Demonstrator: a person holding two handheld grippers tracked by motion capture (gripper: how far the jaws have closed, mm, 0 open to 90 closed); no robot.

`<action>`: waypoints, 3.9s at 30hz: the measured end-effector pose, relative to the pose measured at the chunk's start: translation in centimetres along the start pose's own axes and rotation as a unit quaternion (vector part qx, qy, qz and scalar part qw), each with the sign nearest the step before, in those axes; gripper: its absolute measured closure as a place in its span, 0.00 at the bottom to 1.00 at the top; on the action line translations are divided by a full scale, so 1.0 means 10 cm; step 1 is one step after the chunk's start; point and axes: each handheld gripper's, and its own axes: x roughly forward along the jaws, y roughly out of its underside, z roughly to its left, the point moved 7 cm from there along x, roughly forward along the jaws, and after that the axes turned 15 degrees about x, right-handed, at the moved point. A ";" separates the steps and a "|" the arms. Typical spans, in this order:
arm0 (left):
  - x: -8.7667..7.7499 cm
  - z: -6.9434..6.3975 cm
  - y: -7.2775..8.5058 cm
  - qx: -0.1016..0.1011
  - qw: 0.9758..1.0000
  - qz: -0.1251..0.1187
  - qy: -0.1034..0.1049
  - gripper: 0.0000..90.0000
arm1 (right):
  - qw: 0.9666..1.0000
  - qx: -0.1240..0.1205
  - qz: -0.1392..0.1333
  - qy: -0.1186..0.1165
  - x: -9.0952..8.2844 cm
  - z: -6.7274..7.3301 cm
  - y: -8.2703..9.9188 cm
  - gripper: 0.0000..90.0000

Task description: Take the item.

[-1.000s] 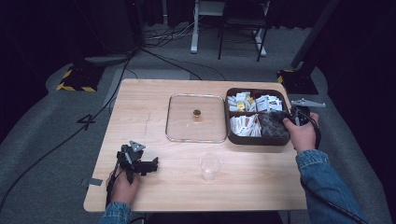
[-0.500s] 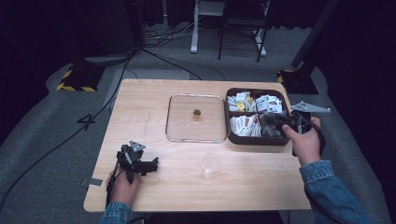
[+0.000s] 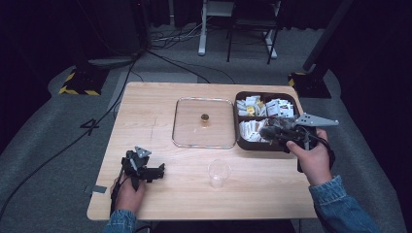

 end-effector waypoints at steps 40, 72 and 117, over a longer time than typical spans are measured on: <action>0.01 0.00 -0.01 -0.001 1.000 0.001 -0.001 0.00 | 0.988 -0.046 0.055 -0.137 0.58 0.99 0.65 0.79; 0.01 0.00 -0.01 -0.001 1.000 0.001 -0.001 0.00 | 0.989 -0.057 0.067 -0.118 0.83 0.97 0.83 0.44; 0.01 0.01 -0.01 0.000 1.000 -0.001 -0.002 0.00 | 0.996 -0.053 0.072 0.015 -0.11 -0.08 0.61 0.29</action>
